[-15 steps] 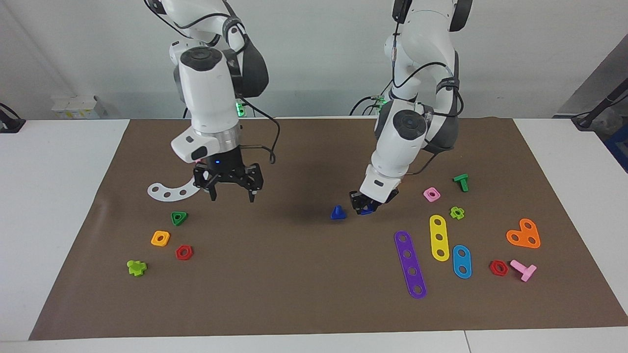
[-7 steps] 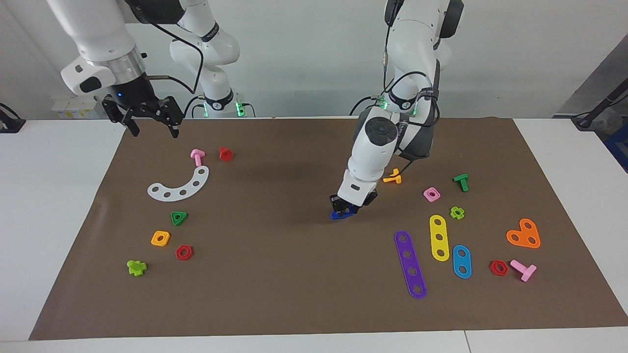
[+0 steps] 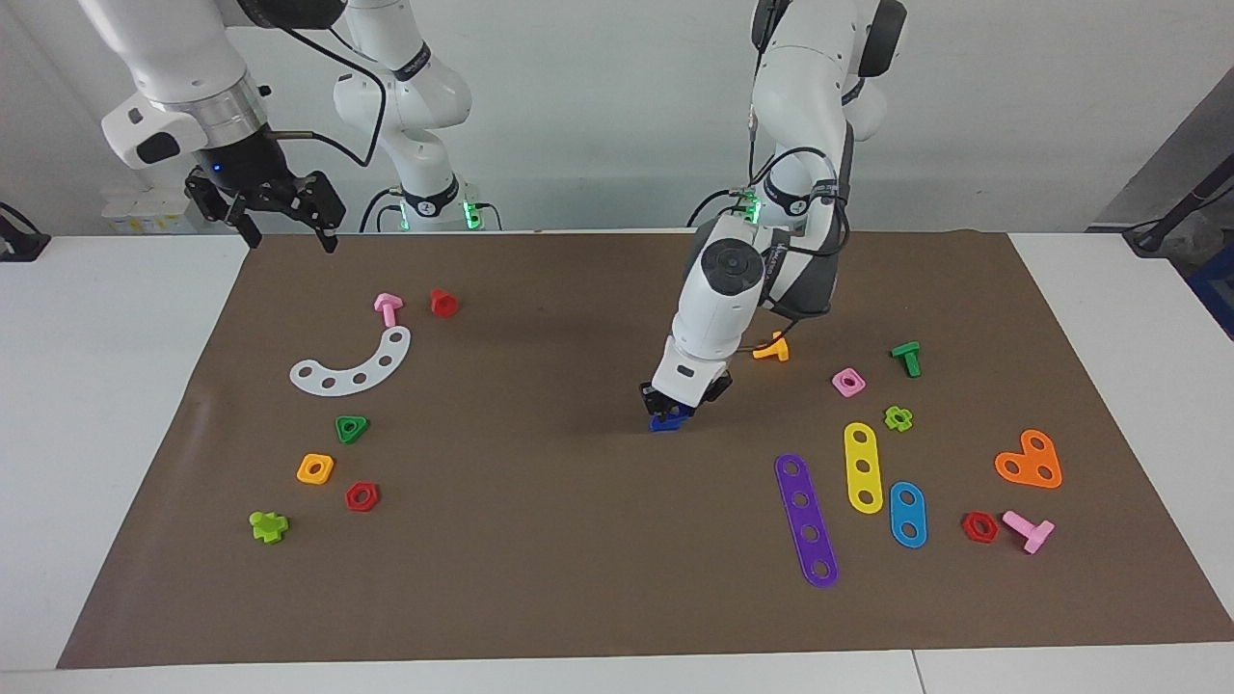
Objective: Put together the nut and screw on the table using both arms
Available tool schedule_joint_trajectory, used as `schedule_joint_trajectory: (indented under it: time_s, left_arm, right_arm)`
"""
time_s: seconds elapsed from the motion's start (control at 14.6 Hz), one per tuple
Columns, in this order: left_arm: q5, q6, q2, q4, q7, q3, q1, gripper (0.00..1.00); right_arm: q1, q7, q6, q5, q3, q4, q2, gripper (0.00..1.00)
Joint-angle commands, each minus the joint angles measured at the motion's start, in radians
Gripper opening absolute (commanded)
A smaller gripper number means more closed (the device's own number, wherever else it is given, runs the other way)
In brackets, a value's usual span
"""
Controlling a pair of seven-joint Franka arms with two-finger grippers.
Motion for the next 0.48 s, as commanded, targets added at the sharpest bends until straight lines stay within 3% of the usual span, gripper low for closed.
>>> schedule_joint_trajectory:
  time_s: [0.0,0.41]
  left_arm:
    - [-0.005,0.009,-0.009,-0.035,-0.010,0.017,-0.027,0.04]
    - [-0.011,0.046,-0.012,-0.064,-0.010,0.016,-0.034,0.04]
  right_arm:
    - [-0.007,-0.016,0.014,0.007,0.006,-0.030,-0.021,1.00]
    - [-0.013,-0.020,0.016,0.008,0.006,-0.036,-0.025,1.00]
